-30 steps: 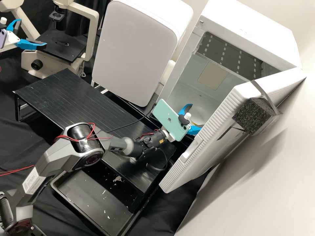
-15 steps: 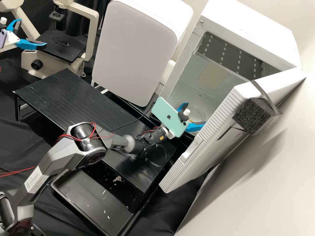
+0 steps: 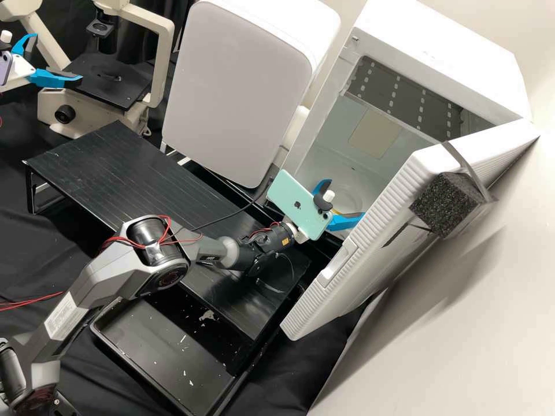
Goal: Place the petri dish in the incubator
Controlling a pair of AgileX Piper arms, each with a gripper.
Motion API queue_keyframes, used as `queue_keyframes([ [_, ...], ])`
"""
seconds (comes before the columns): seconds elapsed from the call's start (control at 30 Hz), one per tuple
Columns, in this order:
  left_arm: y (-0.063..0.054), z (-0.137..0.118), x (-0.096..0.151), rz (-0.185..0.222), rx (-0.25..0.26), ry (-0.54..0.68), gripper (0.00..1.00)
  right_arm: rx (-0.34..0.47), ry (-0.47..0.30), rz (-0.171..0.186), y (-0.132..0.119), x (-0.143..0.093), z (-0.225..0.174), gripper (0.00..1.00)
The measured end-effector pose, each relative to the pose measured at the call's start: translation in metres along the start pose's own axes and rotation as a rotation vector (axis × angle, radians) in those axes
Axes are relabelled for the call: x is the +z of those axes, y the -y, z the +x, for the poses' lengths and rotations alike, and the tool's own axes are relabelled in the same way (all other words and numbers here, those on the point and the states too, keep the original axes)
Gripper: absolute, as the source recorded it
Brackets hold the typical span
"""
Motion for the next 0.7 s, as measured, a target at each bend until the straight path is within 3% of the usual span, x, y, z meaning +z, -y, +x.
queue_keyframes([
  [0.5, 0.000, 0.000, 0.000, 0.000, 0.000, 0.000, 1.00, -0.012, -0.010, -0.013, -0.001, 0.001, 0.000, 1.00],
  [0.7, 0.000, 0.000, 0.000, 0.000, 0.000, 0.000, 1.00, -0.019, -0.023, 0.013, -0.009, 0.006, -0.013, 1.00],
])
